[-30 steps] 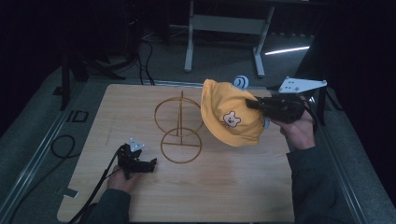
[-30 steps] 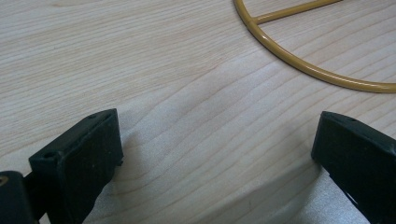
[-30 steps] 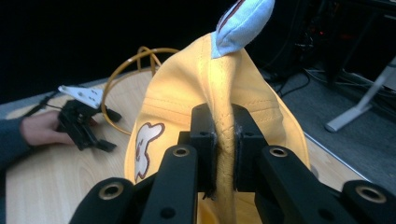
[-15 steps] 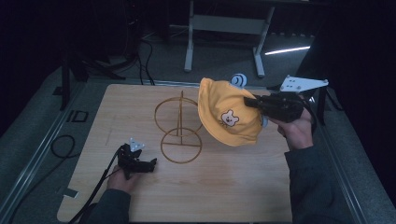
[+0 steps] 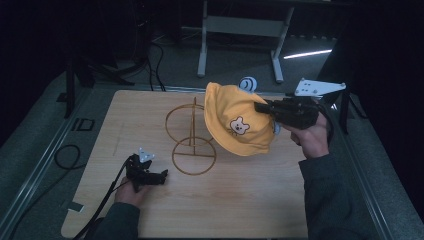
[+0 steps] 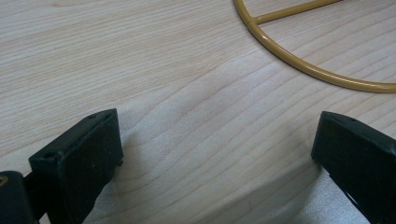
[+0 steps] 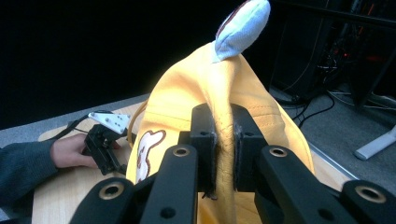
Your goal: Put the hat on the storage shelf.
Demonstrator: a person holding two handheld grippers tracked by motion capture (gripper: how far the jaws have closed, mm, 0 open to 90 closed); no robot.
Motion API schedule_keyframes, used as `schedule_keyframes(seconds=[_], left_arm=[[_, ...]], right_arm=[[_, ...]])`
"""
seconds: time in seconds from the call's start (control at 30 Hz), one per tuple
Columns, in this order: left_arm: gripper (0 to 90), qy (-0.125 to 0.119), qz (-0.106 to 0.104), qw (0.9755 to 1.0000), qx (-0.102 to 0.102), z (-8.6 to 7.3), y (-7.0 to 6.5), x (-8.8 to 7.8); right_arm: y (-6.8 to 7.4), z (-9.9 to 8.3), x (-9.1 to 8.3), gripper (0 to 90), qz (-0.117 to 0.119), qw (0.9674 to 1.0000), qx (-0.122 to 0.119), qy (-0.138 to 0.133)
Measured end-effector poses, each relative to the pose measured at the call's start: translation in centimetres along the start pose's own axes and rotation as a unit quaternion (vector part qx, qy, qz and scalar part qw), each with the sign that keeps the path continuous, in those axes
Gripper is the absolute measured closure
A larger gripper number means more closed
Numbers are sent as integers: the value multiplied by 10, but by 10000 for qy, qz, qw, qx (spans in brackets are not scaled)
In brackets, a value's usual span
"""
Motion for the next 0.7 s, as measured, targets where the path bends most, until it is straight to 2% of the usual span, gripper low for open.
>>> schedule_keyframes(seconds=[0.7], left_arm=[[19,7,-1,10000,9,0,0,0]], right_arm=[[8,11,16,818,158,9998,-67,-26]])
Point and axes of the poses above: each handheld gripper's, and its own axes: x roughly forward along the jaws, z roughly out of its top, y roughly to its left, the point moved 4 cm from there along x, roughly forward along the jaws, and after that the axes turned 4 degrees about y, right-handed, at the moved point
